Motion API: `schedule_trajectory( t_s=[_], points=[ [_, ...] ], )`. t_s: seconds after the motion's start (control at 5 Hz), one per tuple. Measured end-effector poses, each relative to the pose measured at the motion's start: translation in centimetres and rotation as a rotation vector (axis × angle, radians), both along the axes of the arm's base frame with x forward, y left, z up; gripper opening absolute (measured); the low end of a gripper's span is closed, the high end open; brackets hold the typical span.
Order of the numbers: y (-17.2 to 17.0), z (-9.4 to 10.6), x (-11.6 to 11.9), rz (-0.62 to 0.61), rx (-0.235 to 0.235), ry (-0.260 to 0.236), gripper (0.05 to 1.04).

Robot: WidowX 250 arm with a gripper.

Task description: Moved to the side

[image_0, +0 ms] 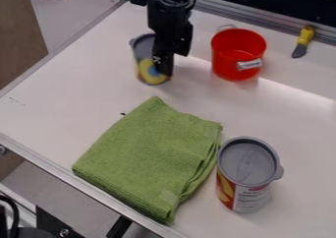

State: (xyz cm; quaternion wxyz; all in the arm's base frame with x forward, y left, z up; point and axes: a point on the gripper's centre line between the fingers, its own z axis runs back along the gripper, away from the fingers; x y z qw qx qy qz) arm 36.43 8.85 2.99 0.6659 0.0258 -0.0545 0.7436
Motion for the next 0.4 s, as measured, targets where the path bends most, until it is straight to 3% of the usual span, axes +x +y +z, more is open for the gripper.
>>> schedule_trajectory(
  t_s=[0.4],
  points=[
    [3.9, -0.4, -2.3, -0.06, 0.017, 0.031, 0.999]
  ],
)
